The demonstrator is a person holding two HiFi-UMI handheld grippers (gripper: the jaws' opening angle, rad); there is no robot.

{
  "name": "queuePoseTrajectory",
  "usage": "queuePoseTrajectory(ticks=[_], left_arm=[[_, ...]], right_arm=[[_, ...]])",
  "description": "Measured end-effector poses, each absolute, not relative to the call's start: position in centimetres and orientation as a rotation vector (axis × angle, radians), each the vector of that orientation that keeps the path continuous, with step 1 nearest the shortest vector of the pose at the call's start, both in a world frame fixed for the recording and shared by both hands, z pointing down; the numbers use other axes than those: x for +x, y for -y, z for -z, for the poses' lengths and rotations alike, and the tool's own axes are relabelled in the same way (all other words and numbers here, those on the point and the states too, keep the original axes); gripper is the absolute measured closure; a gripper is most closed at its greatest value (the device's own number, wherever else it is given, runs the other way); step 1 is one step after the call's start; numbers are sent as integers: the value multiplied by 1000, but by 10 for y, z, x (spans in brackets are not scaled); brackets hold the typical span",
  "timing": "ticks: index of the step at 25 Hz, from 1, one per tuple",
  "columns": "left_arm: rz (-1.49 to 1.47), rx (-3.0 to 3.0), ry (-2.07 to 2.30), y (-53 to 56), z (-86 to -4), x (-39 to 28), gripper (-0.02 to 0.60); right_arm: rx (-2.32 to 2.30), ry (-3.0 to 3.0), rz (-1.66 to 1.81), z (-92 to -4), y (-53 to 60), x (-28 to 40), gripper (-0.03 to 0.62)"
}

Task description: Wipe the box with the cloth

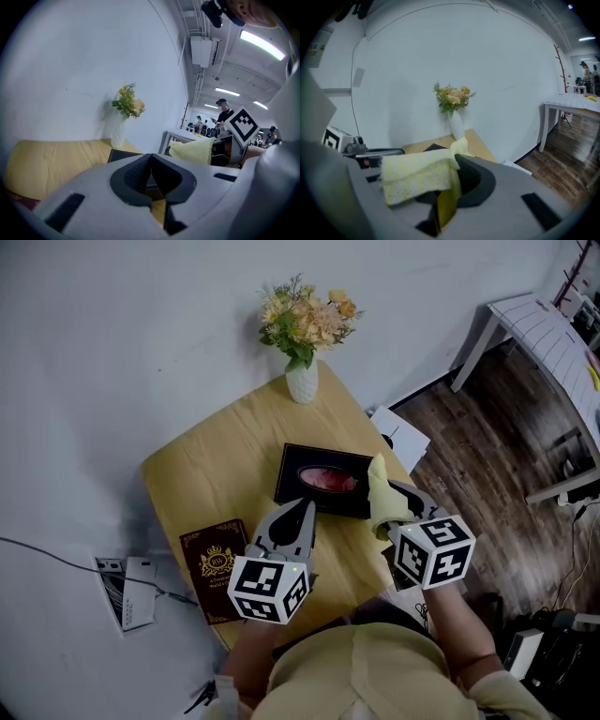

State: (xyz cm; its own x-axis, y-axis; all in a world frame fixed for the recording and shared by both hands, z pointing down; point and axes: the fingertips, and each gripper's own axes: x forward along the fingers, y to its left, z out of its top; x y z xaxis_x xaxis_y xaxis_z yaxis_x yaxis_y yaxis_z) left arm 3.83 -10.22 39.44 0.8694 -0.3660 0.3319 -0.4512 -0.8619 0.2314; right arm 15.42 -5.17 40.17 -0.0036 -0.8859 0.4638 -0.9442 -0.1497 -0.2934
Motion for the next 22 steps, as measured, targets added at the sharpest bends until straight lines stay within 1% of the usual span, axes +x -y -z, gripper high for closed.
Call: queuePoseTrajectory(ticks=[6, 14, 22], left_arm=[[-381, 2683, 783, 118, -392, -7, 560], [-373, 2564, 1021, 125, -401, -74, 560], [-377, 2476, 1145, 121, -414, -112, 560]], right_arm=[[1984, 2173, -790, -388, 75, 99, 554], [1704, 2358, -788, -395, 100, 21, 554], [1548, 2401, -811, -420, 110, -27, 554]])
